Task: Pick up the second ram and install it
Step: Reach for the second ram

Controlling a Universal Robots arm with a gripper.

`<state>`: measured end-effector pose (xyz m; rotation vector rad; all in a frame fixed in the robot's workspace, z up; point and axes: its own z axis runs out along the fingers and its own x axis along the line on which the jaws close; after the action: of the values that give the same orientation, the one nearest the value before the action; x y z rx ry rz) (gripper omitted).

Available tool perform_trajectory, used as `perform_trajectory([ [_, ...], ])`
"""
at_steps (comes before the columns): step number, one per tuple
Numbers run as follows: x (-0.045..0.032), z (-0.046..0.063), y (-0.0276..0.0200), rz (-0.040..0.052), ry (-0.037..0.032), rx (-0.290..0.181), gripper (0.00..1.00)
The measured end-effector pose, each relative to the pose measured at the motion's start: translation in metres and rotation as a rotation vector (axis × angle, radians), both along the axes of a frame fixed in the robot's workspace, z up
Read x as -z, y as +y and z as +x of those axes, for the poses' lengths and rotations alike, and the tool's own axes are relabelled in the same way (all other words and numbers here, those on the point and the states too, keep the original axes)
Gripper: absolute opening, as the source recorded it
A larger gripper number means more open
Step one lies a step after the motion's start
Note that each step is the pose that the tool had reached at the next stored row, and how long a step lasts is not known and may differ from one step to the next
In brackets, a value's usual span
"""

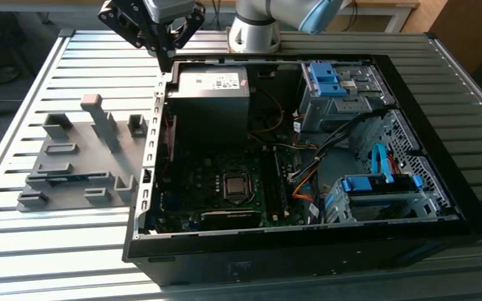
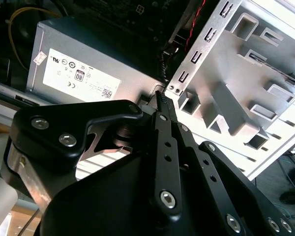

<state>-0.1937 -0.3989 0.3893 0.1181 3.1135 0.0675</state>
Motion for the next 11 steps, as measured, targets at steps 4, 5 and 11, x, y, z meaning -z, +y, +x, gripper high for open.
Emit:
perform_trajectory([
  [4,0.0002,-0.0027,0.0,0.0,0.0,0.0,0.11],
  [5,0.0002,-0.0036,0.0,0.0,0.0,0.0,0.11],
  [11,0.0004,-0.009,0.0,-0.0001,0.0001,0.0,0.11],
])
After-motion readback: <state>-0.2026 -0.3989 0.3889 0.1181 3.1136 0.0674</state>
